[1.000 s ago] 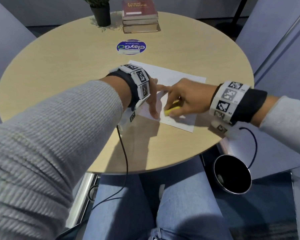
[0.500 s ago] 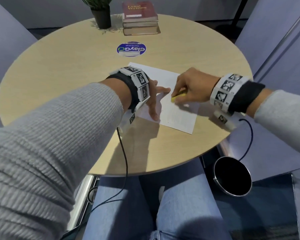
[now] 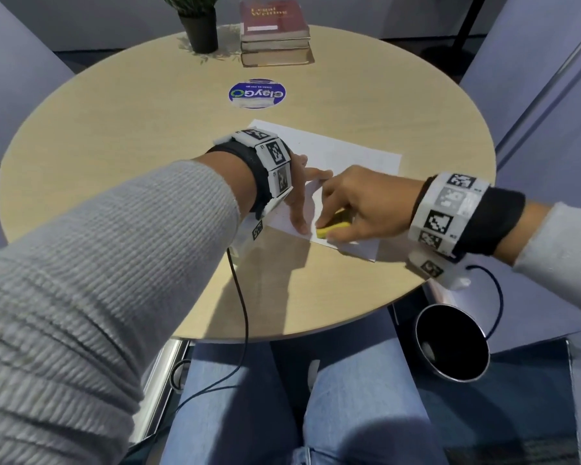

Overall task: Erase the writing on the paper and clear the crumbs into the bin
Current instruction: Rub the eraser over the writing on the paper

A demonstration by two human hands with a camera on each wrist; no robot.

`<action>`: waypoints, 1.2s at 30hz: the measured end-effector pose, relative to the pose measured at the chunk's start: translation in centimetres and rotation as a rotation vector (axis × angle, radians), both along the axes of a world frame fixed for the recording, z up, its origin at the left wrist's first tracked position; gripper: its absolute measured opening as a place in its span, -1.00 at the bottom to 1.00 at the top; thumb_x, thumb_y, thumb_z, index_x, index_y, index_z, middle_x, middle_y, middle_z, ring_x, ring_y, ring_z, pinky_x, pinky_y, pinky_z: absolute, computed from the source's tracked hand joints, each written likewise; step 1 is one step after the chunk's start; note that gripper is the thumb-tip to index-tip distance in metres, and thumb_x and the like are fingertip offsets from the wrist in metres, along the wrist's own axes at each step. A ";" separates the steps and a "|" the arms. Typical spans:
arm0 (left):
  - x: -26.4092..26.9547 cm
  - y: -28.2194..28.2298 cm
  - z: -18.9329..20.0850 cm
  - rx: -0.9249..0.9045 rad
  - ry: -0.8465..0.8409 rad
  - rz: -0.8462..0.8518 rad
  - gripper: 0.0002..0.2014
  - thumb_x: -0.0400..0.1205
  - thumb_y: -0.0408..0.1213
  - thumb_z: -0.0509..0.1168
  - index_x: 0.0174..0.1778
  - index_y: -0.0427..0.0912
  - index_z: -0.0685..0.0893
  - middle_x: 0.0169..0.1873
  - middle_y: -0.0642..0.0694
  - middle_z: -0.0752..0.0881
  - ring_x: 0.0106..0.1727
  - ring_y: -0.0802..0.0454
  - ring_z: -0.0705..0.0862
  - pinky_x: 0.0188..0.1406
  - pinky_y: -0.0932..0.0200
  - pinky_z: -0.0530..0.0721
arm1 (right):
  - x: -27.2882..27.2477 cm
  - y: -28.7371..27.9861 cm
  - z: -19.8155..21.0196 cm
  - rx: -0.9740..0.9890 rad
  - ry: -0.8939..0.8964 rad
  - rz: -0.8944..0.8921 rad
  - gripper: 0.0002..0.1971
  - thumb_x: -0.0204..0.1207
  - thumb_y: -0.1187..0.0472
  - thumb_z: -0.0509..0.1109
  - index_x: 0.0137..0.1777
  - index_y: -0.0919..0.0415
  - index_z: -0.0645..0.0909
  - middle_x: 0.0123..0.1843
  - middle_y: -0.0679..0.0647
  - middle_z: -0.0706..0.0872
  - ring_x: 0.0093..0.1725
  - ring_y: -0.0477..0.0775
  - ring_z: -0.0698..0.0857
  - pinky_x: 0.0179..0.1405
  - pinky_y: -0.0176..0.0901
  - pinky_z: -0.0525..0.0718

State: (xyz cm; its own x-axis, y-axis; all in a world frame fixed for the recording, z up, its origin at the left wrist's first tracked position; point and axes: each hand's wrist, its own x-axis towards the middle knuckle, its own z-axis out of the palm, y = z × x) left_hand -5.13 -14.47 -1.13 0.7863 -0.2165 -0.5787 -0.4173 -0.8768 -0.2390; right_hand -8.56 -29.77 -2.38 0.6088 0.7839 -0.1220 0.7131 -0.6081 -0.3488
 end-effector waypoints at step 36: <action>0.5 0.5 -0.7 -0.090 0.017 0.018 0.18 0.31 0.22 0.52 0.64 0.24 -0.21 0.66 -0.15 -0.17 0.67 -0.15 -0.12 0.56 -0.21 0.01 | 3.3 -1.8 0.1 0.016 -0.016 -0.161 -0.83 0.39 0.04 0.57 -0.05 0.04 0.84 -0.24 -0.11 0.71 -0.27 -0.22 0.65 -0.19 -0.24 0.63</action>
